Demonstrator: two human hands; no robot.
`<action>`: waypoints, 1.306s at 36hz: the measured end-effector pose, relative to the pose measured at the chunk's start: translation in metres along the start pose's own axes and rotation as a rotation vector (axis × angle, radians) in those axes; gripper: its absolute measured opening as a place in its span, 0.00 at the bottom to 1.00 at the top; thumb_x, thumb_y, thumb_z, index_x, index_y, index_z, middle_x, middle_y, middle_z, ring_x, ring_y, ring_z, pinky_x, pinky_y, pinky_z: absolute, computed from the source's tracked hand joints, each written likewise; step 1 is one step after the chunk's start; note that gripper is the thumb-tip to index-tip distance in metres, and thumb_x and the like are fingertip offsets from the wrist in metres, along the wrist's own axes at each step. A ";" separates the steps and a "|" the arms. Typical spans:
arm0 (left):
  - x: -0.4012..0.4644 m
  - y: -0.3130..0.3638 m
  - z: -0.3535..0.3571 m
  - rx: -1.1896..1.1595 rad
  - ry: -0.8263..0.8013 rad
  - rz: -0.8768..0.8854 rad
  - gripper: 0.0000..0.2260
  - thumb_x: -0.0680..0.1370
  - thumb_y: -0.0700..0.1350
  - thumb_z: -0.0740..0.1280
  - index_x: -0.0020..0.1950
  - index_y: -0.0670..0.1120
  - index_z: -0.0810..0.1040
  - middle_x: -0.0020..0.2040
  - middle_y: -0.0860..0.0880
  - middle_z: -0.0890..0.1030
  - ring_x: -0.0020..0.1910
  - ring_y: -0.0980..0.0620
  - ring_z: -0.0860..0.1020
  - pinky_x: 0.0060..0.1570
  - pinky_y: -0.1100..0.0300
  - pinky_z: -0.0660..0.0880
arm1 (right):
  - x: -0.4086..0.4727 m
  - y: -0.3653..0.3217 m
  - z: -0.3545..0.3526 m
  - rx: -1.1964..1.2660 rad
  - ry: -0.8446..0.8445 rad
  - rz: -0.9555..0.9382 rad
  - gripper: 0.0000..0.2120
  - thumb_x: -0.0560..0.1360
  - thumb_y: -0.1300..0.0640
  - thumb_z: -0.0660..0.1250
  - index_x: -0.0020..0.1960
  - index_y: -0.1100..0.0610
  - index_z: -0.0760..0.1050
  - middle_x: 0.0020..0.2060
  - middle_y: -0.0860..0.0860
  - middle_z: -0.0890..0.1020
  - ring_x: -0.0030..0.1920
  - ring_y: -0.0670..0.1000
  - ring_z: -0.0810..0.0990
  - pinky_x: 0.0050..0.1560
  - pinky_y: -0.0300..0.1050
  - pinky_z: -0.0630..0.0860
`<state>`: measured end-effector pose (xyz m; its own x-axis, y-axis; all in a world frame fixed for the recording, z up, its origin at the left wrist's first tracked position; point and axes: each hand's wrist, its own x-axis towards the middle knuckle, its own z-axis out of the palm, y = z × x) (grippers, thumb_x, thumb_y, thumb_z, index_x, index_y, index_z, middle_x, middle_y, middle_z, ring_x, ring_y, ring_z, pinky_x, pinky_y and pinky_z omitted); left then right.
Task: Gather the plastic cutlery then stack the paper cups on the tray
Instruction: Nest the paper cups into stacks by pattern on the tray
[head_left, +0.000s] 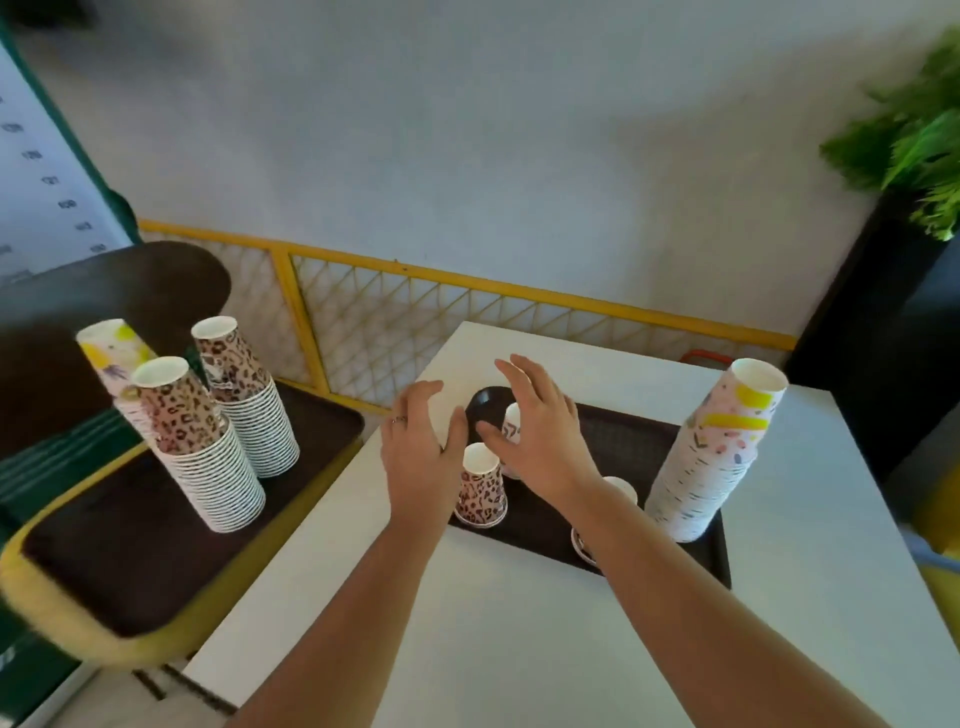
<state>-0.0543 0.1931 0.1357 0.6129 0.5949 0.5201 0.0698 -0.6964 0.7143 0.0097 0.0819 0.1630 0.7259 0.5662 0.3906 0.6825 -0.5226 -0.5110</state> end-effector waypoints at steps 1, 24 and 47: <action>-0.001 -0.007 -0.006 0.022 0.012 -0.019 0.15 0.78 0.44 0.65 0.63 0.42 0.72 0.62 0.45 0.76 0.62 0.45 0.71 0.57 0.61 0.64 | 0.000 -0.005 0.005 -0.007 -0.033 -0.009 0.32 0.75 0.48 0.65 0.74 0.53 0.57 0.74 0.50 0.58 0.75 0.52 0.54 0.72 0.53 0.53; 0.047 -0.162 -0.149 0.049 0.219 -0.443 0.40 0.70 0.41 0.73 0.75 0.44 0.51 0.75 0.42 0.51 0.73 0.40 0.53 0.68 0.42 0.62 | 0.068 -0.148 0.133 0.050 -0.227 -0.115 0.35 0.76 0.47 0.63 0.76 0.52 0.49 0.76 0.50 0.51 0.76 0.52 0.49 0.74 0.57 0.52; 0.080 -0.275 -0.169 -0.157 -0.088 -0.208 0.42 0.64 0.43 0.79 0.71 0.50 0.60 0.68 0.53 0.67 0.66 0.57 0.68 0.62 0.61 0.70 | 0.120 -0.223 0.246 0.368 -0.061 -0.045 0.29 0.68 0.52 0.73 0.67 0.50 0.66 0.61 0.48 0.74 0.59 0.47 0.74 0.55 0.40 0.75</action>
<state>-0.1573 0.5003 0.0605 0.6645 0.6769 0.3166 0.0830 -0.4879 0.8689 -0.0764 0.4229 0.1348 0.6818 0.6263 0.3780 0.6292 -0.2386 -0.7397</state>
